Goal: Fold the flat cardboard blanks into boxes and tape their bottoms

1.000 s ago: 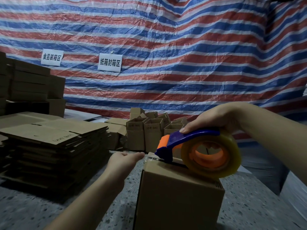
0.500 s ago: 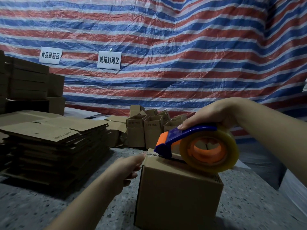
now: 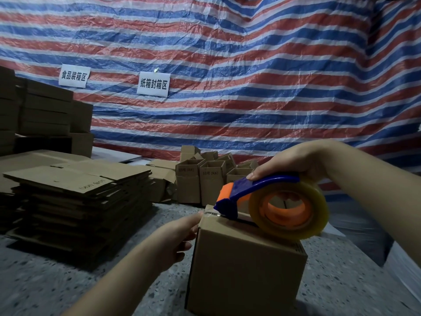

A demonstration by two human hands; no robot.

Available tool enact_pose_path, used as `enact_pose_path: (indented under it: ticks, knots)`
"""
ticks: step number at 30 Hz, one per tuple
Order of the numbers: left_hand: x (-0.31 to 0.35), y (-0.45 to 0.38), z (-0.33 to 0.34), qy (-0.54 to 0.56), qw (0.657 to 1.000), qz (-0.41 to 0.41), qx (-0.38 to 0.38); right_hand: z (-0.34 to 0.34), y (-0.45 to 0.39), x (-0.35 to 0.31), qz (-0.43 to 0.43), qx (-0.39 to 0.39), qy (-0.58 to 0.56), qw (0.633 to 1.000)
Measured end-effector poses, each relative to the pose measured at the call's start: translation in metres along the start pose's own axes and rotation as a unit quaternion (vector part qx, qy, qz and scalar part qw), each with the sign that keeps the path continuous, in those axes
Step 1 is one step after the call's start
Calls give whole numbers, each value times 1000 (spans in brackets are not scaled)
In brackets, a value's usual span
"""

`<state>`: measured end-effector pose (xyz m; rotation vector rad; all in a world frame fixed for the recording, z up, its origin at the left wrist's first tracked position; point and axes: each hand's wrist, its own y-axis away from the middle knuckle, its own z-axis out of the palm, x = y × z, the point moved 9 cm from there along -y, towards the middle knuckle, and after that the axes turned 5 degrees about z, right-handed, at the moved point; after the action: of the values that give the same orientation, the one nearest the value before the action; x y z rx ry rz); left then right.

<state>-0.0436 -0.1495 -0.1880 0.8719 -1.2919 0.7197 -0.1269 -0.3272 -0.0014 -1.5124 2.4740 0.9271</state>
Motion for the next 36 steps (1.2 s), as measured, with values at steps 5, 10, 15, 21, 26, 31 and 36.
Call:
enact_pose_path:
  ticks: [5, 10, 15, 21, 26, 31, 36]
  knots:
    - [-4, 4, -2, -37, 999, 3, 11, -1, -1, 0, -2, -3, 1, 1000]
    - [3, 9, -14, -67, 994, 28, 81, 1, 1, 0, 2, -11, 1, 1000]
    - [74, 22, -9, -146, 938, 296, 101, 1, 0, -1, -7, -13, -3, 1000]
    - [63, 31, 30, -341, 883, 322, -18, -1, -2, -2, -9, -13, 6, 1000]
    - [67, 38, 29, -465, 824, 321, 40, -9, -5, 0, -6, -9, 14, 1000]
    - [68, 42, 29, -503, 803, 314, 48, -35, -8, 22, -62, 48, -44, 996]
    - [69, 41, 30, -506, 803, 312, 42, -41, -10, 49, -65, 66, -68, 993]
